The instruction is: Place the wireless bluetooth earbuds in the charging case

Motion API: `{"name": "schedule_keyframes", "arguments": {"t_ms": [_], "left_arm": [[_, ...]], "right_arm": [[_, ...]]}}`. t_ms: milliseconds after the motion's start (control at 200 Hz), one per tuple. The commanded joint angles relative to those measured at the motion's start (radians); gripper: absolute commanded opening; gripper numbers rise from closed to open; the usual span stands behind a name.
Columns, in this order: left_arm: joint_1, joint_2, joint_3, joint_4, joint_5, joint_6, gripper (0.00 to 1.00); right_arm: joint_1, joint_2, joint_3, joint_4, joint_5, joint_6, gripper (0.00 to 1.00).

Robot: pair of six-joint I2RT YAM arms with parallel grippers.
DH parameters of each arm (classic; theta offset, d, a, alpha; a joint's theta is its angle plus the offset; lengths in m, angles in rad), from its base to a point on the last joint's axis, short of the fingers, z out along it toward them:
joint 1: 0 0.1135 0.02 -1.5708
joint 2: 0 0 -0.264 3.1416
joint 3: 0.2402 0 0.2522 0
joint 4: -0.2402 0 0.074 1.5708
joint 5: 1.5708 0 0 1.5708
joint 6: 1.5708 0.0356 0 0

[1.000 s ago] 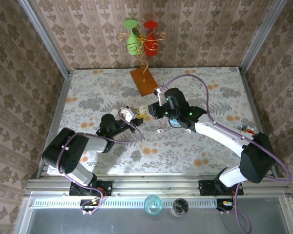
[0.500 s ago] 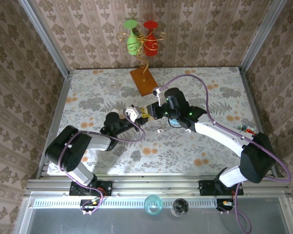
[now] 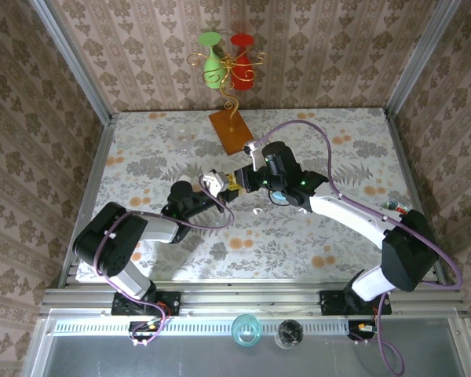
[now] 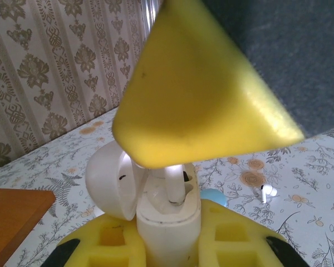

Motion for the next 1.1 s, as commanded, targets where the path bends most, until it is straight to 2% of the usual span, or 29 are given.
{"name": "schedule_keyframes", "arguments": {"t_ms": [0,505,740,895,1095], "left_arm": [[-0.006,-0.014,0.015,0.034,0.006,-0.003,0.00],[0.000,-0.025,0.018,0.039,-0.003,-0.042,0.00],[0.017,-0.022,0.006,0.037,0.014,-0.031,0.00],[0.016,-0.023,-0.012,0.024,0.026,0.047,0.00],[-0.012,-0.041,-0.041,0.010,-0.001,0.208,0.00]], "right_arm": [[0.004,0.019,0.009,0.006,0.009,-0.013,0.21],[0.004,0.033,0.004,-0.007,-0.003,0.001,0.25],[0.003,-0.048,0.006,-0.045,0.029,0.001,0.44],[-0.001,-0.084,-0.009,-0.032,0.041,0.011,0.50],[-0.005,-0.013,0.114,-0.184,0.110,0.006,0.52]]}}
